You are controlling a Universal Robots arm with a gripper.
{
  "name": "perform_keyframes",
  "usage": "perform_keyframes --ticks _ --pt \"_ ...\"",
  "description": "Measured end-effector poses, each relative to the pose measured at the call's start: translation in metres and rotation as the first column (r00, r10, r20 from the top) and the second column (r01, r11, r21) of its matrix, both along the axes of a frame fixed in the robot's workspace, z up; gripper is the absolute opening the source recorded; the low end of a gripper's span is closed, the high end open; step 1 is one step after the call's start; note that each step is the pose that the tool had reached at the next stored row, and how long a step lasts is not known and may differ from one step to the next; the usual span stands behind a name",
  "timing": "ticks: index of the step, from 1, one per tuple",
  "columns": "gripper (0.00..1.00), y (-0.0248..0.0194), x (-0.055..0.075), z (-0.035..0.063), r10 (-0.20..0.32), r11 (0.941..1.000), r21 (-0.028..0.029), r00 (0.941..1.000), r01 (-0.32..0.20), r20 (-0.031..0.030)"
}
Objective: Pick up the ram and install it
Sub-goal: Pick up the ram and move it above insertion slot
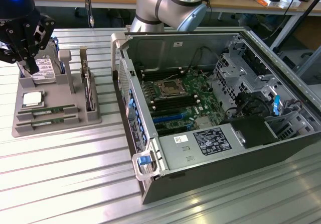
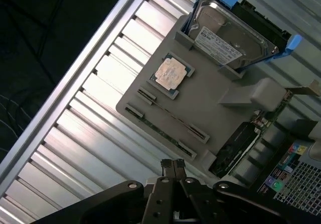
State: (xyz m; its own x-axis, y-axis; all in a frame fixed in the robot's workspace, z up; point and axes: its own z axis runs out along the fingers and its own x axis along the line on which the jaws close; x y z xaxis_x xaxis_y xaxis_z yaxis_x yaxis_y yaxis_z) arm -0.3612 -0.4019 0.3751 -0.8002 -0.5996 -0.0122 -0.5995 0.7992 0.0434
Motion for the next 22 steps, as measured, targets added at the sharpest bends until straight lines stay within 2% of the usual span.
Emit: perform_keyframes --ticks 6,15,22 --pt "0.10 0.0000 0.0000 0.0000 0.043 0.9991 0.0000 0.9991 -0.043 -0.0001" --pt "0.10 0.0000 0.0000 0.0000 0.103 0.9947 0.0000 0.9947 -0.103 0.0000" --pt "0.10 0.0000 0.0000 0.0000 0.156 0.9878 0.0000 0.9878 -0.156 0.0000"
